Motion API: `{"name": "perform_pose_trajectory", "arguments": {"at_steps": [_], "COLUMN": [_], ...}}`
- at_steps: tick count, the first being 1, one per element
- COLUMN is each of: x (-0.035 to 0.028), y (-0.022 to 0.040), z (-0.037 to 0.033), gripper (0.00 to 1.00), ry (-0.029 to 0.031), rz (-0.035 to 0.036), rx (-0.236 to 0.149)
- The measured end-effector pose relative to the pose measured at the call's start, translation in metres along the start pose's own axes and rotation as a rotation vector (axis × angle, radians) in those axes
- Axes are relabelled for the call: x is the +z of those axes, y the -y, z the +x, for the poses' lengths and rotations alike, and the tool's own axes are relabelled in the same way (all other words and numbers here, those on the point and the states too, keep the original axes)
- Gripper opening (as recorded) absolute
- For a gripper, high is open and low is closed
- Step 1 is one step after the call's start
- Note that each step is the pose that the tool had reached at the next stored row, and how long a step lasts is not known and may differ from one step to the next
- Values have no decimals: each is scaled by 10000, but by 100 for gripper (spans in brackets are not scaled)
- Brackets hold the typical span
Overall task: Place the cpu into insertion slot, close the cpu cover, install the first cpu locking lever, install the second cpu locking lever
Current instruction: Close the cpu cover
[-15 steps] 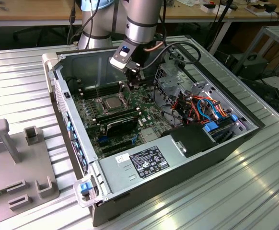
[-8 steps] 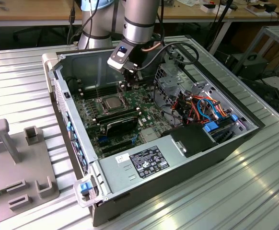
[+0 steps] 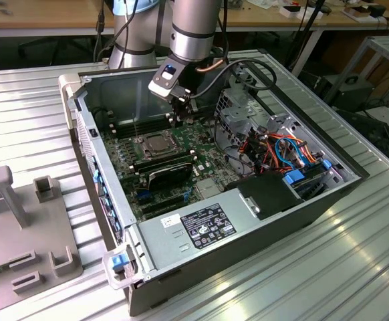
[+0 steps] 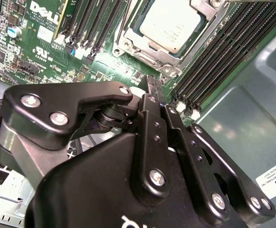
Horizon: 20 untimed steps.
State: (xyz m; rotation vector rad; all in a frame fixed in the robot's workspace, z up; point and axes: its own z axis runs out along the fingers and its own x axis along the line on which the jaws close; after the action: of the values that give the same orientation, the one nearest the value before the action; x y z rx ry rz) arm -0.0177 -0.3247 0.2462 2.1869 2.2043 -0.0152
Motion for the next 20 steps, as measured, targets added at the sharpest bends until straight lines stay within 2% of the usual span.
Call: {"name": "perform_pose_trajectory", "arguments": {"at_steps": [10,16,20], "x": [0,-1,-3], "y": [32,86,149], "z": [0,1,1], "gripper": [11,11,11], "ry": [0,-1,-1], "rz": [-1,0,-1], "rx": [0,0,0]}}
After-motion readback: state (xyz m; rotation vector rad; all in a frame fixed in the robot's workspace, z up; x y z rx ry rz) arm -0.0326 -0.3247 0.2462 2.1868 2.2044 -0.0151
